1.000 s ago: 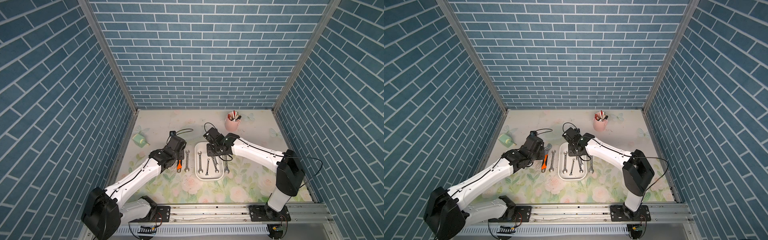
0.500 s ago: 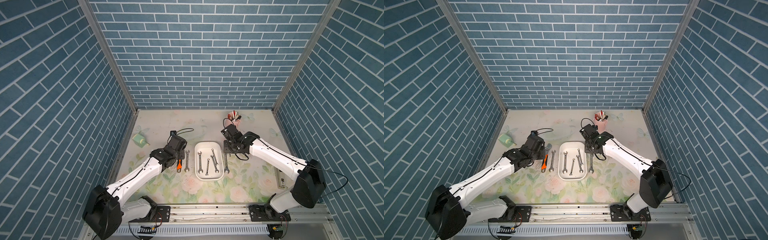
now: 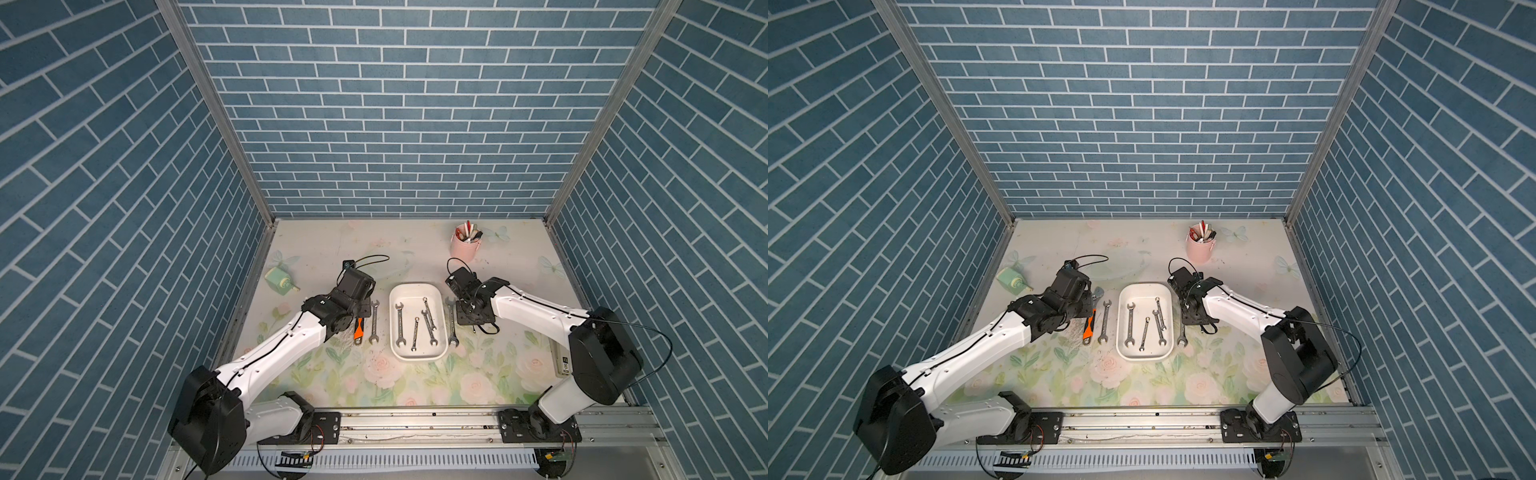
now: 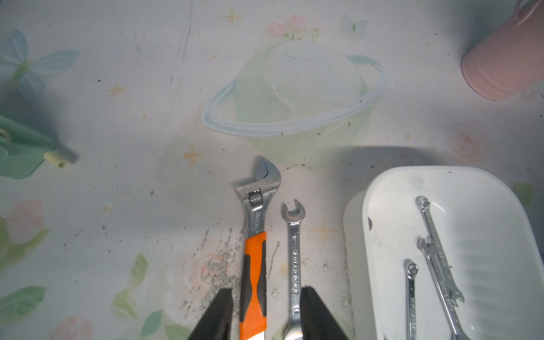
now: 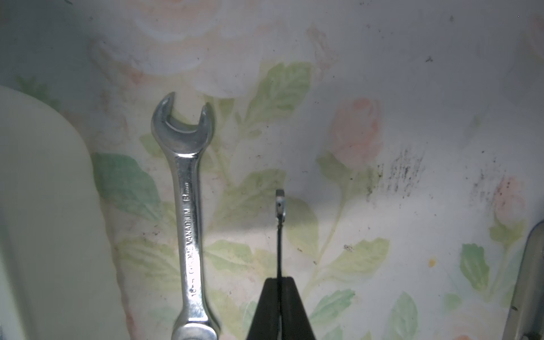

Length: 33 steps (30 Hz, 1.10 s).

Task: Take out the wrench from the storage box
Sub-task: Place the wrench at the center of the board.

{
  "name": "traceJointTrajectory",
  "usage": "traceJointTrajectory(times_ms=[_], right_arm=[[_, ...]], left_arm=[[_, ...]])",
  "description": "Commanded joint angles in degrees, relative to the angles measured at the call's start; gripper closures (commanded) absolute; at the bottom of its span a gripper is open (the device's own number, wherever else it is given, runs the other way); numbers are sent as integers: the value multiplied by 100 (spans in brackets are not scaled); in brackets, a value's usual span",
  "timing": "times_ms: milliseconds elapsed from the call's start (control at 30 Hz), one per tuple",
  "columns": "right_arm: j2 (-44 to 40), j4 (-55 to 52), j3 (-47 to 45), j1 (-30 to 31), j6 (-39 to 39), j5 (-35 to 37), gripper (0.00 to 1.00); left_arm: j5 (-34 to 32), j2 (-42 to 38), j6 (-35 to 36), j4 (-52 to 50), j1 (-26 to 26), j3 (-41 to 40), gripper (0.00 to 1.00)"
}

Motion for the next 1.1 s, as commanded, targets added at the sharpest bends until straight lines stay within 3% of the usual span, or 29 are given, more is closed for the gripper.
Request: traceJointTrajectory(times_ms=[0,667,833,1067], right_arm=[[187,201,-37,-18,-231,133,100],[816,301,8,-42,-287,-25,100],[681,291,40,-34,-269,-52,77],[308,38,150,-35,-252,-17,72]], left_arm=[[55,-8,-61,-95,32,118,57],[62,-138,-93,-134,31,60,57],[81,-138,-100,-126,28,69,57],[154,-110,-127,-66,25,43,57]])
